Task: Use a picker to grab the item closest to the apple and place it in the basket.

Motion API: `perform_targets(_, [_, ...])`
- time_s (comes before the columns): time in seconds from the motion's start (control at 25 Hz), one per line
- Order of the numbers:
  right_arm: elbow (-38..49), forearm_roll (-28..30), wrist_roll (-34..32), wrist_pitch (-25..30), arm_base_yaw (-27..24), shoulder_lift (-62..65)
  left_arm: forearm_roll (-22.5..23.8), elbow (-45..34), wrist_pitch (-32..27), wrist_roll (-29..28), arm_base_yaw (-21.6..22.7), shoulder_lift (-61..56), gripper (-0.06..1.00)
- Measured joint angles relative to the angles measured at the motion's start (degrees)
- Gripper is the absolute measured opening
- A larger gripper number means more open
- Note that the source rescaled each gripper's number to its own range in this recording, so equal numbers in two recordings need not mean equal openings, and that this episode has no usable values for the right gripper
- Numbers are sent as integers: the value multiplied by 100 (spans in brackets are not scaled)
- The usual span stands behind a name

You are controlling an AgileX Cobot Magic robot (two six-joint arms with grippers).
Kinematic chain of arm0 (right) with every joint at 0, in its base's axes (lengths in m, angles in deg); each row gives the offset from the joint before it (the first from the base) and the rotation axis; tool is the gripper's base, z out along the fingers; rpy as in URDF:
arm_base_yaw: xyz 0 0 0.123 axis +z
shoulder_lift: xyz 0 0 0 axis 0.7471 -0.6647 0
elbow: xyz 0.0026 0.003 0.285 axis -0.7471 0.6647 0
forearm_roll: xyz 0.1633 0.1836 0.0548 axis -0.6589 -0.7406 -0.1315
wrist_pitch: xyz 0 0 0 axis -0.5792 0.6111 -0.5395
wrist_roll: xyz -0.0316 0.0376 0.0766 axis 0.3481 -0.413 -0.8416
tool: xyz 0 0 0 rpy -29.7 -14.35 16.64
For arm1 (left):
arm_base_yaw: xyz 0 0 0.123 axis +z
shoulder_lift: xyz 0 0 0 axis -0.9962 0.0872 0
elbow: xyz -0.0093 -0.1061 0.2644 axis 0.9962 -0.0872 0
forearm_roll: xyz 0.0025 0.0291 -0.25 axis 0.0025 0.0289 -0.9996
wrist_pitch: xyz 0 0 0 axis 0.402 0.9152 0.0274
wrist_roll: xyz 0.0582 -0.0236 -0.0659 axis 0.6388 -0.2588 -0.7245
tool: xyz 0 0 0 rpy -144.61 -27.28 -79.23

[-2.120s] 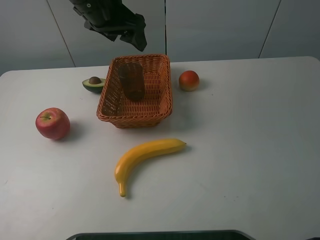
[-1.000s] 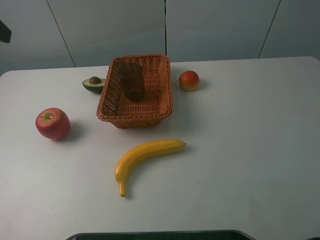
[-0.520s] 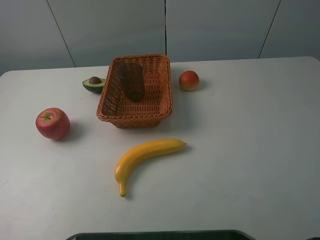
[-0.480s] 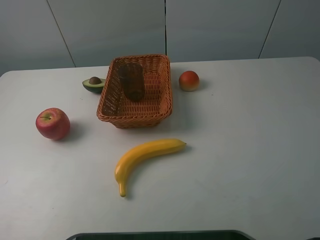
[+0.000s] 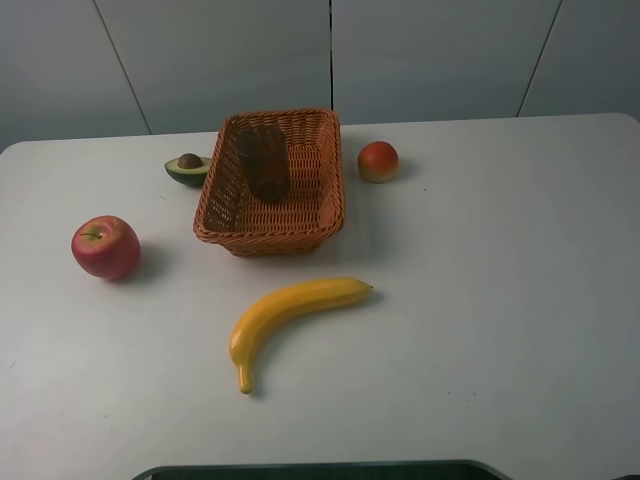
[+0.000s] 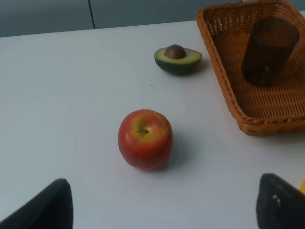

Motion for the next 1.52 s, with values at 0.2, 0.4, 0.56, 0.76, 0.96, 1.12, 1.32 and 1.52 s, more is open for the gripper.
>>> perform_targets(0.2, [0,0,0,0,0,0,0,7,0,0,0,-293,99])
perform_targets(0.4, [0,0,0,0,0,0,-72,7,-47,0,0,-505,99])
perform_targets(0.56, [0,0,0,0,0,0,-115,7,-143,0,0,-751,99])
perform_targets(0.76, [0,0,0,0,0,0,-116,58,-369,0,0,-1077,99])
perform_targets(0.96, [0,0,0,0,0,0,92,74,-946,89,0,-1113,99])
perform_targets(1.12, [0,0,0,0,0,0,132,-10,-1027,137,0,-1113,98])
perform_targets(1.32, [0,0,0,0,0,0,155,-42,-1027,160,0,-1113,98])
perform_targets(1.52, [0,0,0,0,0,0,155,-42,-1027,160,0,-1113,98])
